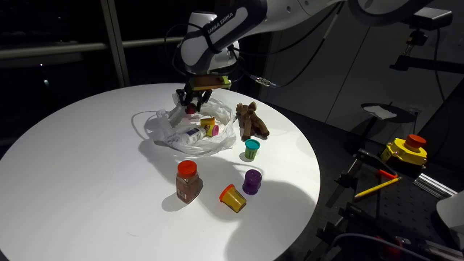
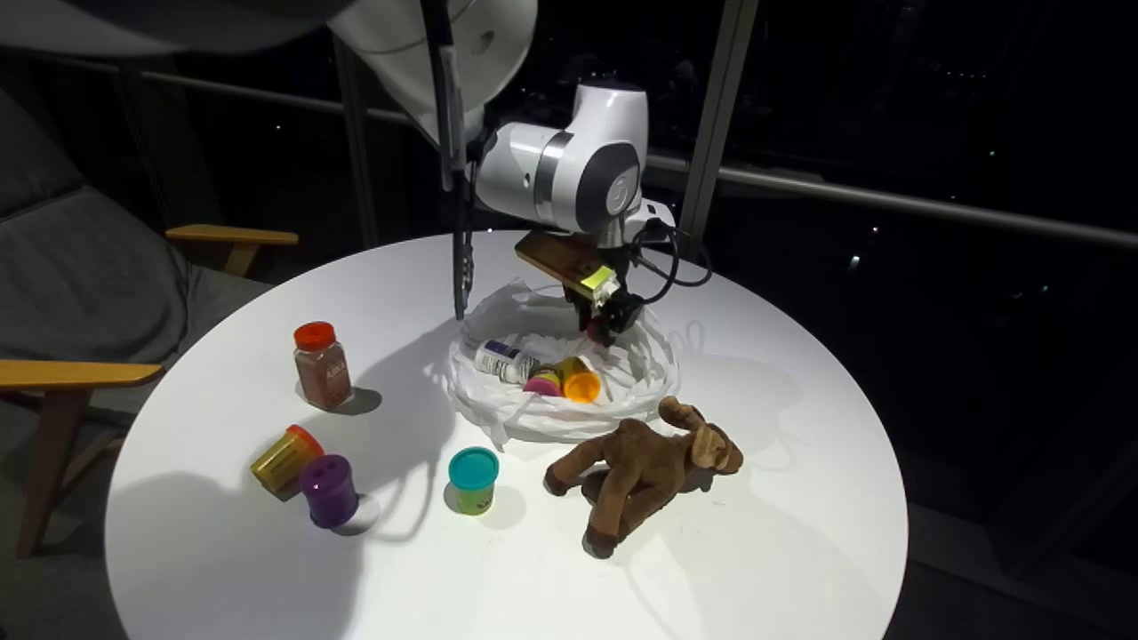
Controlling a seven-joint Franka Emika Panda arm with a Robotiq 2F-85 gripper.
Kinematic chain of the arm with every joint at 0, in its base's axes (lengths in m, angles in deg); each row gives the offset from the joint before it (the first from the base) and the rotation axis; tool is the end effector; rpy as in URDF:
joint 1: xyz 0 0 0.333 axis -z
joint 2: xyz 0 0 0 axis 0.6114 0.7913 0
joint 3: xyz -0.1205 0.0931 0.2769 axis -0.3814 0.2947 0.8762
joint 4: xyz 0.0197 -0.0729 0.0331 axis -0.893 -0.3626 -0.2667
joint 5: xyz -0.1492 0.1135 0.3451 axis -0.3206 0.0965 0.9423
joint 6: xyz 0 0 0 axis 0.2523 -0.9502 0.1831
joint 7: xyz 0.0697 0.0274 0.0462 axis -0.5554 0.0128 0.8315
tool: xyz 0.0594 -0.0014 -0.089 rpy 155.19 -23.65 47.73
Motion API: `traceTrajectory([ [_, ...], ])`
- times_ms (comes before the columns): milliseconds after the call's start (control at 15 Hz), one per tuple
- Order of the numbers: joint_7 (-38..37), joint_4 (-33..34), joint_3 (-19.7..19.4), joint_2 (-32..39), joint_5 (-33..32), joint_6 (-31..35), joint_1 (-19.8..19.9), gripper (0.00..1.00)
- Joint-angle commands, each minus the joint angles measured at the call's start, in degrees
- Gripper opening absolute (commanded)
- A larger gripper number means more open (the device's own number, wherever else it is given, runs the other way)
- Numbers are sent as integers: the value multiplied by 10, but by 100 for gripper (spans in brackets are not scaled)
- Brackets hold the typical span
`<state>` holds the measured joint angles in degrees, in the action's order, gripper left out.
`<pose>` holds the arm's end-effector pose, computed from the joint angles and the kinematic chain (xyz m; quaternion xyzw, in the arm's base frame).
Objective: Remove the objects in the plastic and put them on the table
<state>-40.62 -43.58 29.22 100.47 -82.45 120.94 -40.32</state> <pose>0.7839 0.0002 0.0937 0.9860 -0.1463 0.0798 0.0015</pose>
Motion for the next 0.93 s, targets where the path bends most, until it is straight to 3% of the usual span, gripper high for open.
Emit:
traceTrajectory([
  [0,9,-131,17,-118,12,-8,-4,24],
  [267,16,-225,42,-196,16,-53,-2,24],
  [667,-4,-387,52,-295,27,-33,-8,24],
  [867,29,-471,74,-338,58,-24,2,24],
])
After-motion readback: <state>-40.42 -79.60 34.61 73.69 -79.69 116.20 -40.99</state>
